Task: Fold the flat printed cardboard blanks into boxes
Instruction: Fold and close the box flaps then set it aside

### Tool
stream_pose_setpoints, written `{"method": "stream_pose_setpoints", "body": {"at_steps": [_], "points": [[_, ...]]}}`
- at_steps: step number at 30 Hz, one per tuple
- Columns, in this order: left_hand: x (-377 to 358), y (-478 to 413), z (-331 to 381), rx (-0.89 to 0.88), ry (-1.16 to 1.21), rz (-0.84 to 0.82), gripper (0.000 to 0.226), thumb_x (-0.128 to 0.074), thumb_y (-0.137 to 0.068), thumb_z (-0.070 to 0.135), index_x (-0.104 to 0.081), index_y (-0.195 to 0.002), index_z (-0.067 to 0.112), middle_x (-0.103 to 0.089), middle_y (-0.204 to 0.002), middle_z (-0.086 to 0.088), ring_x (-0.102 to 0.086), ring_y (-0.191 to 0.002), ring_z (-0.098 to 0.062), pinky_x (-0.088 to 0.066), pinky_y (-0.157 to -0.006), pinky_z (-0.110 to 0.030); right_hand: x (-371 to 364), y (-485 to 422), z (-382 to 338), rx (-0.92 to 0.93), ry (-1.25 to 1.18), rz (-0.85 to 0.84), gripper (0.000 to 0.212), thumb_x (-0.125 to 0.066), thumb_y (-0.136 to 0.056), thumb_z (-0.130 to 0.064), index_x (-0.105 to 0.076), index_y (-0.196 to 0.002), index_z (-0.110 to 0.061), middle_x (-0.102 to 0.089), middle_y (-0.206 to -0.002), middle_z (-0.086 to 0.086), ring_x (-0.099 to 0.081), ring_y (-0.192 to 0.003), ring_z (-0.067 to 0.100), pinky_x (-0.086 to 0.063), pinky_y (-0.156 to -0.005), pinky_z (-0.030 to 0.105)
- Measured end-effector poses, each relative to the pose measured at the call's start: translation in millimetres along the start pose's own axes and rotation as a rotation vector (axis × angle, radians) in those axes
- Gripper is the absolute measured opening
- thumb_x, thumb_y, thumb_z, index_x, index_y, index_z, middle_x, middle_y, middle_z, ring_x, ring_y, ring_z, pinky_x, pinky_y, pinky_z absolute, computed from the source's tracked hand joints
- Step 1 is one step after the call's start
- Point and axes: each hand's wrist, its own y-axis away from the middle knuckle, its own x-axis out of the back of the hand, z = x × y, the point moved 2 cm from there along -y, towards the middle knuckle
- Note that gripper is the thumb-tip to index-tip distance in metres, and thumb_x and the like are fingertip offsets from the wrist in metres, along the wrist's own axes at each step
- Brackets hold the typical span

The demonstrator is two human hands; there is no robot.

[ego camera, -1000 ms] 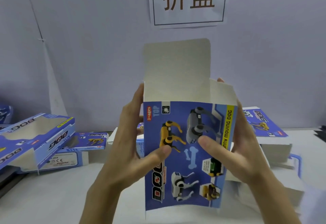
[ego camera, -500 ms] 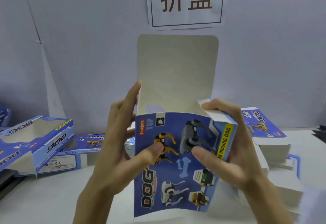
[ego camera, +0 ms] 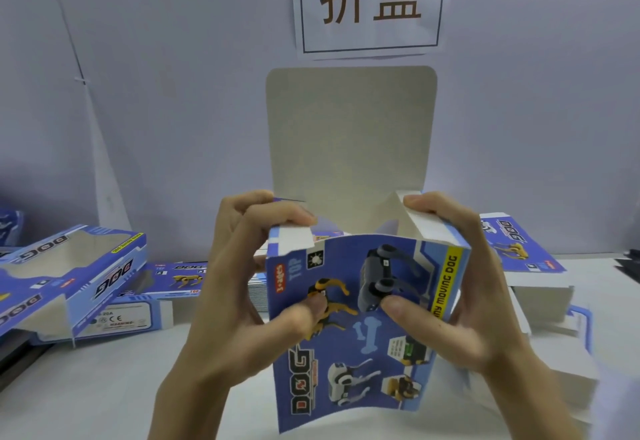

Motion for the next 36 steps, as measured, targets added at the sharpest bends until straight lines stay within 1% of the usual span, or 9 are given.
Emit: {"method": "stream_pose_setpoints", "body": {"at_steps": [3,6,10,15,17,20,24,30,36], "points": [[0,1,-4,0.048,0.028,-0.003,0.054,-0.063,-0.065,0.030,-0.053,-0.114,0.049,-0.045,-0.119,-0.002,-0.058,-0.097,-0.029,-0.050,-0.068,-0.018,0,0,-1,-0.013,-0.009,-0.010,0.067,-0.070,-0.069,-0.031,-0.042,-0.130,-0.039,-0.053,-0.123,-0.007,-0.063,-0.105,0.023,-0.056,-0.074,0.038],[0,2,-6,0.068,0.072,0.005,0.047,-0.065,-0.070,0.033,-0.054,-0.112,0.050,-0.047,-0.118,-0.007,-0.061,-0.093,-0.028,-0.050,-0.066,-0.018,1,0,-2,-0.021,0.031,-0.011,0.067,-0.069,-0.070,-0.033,-0.041,-0.131,-0.041,-0.050,-0.127,-0.017,-0.060,-0.111,0.017,-0.056,-0.077,0.035],[1,1,-6,0.033,-0.006,0.021,0.035,-0.064,-0.068,0.031,-0.057,-0.100,0.044,-0.048,-0.113,-0.007,-0.049,-0.119,-0.011,-0.047,-0.077,-0.010,-2,1,-2,-0.071,-0.020,-0.032,0.059,-0.072,-0.070,-0.032,-0.045,-0.121,-0.040,-0.054,-0.114,-0.010,-0.066,-0.092,0.015,-0.057,-0.062,0.033],[3,-1,3,0.014,-0.285,0.035,0.041,-0.058,-0.075,0.034,-0.058,-0.115,0.046,-0.033,-0.139,0.011,-0.034,-0.136,-0.003,-0.051,-0.088,-0.016,-4,1,4,-0.121,0.061,-0.045,0.066,-0.074,-0.071,-0.038,-0.043,-0.130,-0.041,-0.053,-0.118,-0.010,-0.066,-0.095,0.021,-0.058,-0.064,0.043],[-4,-3,7,-0.016,-0.374,0.015,0.032,-0.056,-0.078,0.038,-0.060,-0.109,0.042,-0.038,-0.134,0.010,-0.041,-0.125,0.006,-0.046,-0.087,-0.009,-7,2,7,-0.168,0.082,-0.069,0.070,-0.074,-0.070,-0.041,-0.040,-0.131,-0.047,-0.055,-0.118,-0.010,-0.068,-0.094,0.020,-0.058,-0.064,0.041],[-15,-5,9,0.081,-0.345,0.024,0.021,-0.060,-0.080,0.052,-0.055,-0.098,0.042,-0.040,-0.130,0.014,-0.048,-0.109,0.011,-0.046,-0.072,-0.004,-9,2,8,-0.183,0.134,-0.101,0.071,-0.072,-0.070,-0.044,-0.037,-0.131,-0.053,-0.055,-0.119,-0.014,-0.068,-0.094,0.015,-0.058,-0.063,0.034],[-19,-5,10,0.091,-0.264,0.087,0.018,-0.065,-0.079,0.048,-0.051,-0.086,0.039,-0.045,-0.127,0.017,-0.056,-0.102,0.001,-0.049,-0.062,-0.008,-8,2,12,-0.291,0.103,-0.135,0.072,-0.073,-0.065,-0.054,-0.037,-0.128,-0.055,-0.054,-0.121,-0.017,-0.069,-0.091,0.014,-0.059,-0.063,0.030],[-15,-6,13,-0.052,-0.438,0.131,0.024,-0.060,-0.083,0.041,-0.061,-0.083,0.018,-0.057,-0.090,0.005,-0.057,-0.082,-0.008,-0.049,-0.058,-0.020,-6,1,12,-0.301,0.048,-0.156,0.060,-0.078,-0.062,-0.051,-0.045,-0.113,-0.048,-0.060,-0.110,-0.005,-0.071,-0.085,0.012,-0.058,-0.055,0.029],[-13,-4,11,-0.131,-0.494,0.143,0.024,-0.063,-0.084,0.036,-0.063,-0.081,0.013,-0.054,-0.086,0.005,-0.052,-0.079,-0.005,-0.044,-0.068,-0.006,-3,-1,6,-0.211,0.124,-0.130,0.063,-0.077,-0.063,-0.052,-0.044,-0.117,-0.047,-0.058,-0.109,-0.009,-0.069,-0.088,0.014,-0.052,-0.065,0.017]]}}
